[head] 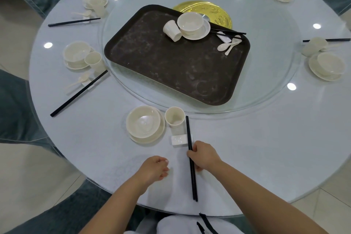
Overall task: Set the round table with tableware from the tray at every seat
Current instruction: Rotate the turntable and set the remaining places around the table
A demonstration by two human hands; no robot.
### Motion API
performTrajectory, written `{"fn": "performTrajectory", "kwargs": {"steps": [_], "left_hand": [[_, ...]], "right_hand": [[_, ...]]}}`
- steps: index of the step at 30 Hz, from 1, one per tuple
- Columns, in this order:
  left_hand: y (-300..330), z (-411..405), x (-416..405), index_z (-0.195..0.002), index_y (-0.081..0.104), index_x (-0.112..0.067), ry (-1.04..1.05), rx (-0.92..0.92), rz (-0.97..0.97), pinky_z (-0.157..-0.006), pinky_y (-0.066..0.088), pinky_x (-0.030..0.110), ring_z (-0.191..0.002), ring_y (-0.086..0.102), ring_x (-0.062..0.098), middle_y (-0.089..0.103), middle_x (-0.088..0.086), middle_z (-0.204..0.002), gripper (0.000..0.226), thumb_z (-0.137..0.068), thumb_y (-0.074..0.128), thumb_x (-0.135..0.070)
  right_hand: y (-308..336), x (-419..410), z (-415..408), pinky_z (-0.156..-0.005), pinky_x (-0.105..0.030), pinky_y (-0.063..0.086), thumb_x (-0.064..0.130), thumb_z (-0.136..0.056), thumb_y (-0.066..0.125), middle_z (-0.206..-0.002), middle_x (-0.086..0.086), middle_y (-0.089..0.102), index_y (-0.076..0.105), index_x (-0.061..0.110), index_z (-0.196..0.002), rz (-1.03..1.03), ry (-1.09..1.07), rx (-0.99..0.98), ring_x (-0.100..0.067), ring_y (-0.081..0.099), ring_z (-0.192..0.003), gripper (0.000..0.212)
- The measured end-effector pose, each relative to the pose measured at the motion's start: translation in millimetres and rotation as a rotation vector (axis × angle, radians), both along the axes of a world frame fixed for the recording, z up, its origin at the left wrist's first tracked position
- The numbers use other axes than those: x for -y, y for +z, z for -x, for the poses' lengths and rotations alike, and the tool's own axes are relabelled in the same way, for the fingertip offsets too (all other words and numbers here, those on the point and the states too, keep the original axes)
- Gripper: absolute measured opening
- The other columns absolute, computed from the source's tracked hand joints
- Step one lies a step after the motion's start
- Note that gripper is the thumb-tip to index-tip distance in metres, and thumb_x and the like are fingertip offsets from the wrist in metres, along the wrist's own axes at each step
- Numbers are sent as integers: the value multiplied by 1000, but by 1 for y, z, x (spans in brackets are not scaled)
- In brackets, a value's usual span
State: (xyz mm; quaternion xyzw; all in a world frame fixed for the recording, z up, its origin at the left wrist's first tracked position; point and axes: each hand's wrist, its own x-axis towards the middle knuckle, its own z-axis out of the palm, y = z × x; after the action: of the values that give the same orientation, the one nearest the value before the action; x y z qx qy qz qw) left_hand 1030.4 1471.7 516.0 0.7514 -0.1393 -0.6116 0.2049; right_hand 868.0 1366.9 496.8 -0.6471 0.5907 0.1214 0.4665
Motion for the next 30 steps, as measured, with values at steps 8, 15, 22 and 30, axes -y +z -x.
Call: {"fn": "performTrajectory", "kwargs": {"steps": [8, 15, 22, 30], "left_hand": [[4, 0, 3, -114, 61, -13, -50, 35, 14, -88, 55, 30, -94, 66, 20, 67, 7, -104, 21, -98, 55, -25], [25, -6, 29, -101, 65, -19, -150, 99, 175, -85, 52, 26, -87, 67, 10, 71, -3, -96, 15, -95, 57, -31], [67, -17, 85, -89, 69, -19, -171, 142, 391, -82, 52, 25, -83, 69, 10, 74, -3, -84, 13, -94, 59, -26], [97, -24, 156, -97, 65, -22, -251, 188, 494, -81, 52, 25, -84, 67, 8, 70, -4, -92, 13, -97, 54, -30]], "right_hand": [[1, -1, 1, -68, -33, 57, 30, -90, 52, -72, -7, 68, 45, 16, -79, -3, -17, -12, -22, 65, -54, 19], [21, 18, -2, -56, -27, 55, 38, -91, 55, -64, 0, 65, 52, 17, -79, 139, -49, 25, -14, 64, -43, 25], [75, 71, -3, -61, -31, 61, 37, -92, 56, -73, -1, 68, 59, 17, -85, 245, -147, 141, -15, 67, -51, 22], [101, 155, 10, -60, -32, 61, 33, -96, 57, -73, -8, 69, 62, 13, -86, 290, -317, 206, -21, 68, -57, 22]]}}
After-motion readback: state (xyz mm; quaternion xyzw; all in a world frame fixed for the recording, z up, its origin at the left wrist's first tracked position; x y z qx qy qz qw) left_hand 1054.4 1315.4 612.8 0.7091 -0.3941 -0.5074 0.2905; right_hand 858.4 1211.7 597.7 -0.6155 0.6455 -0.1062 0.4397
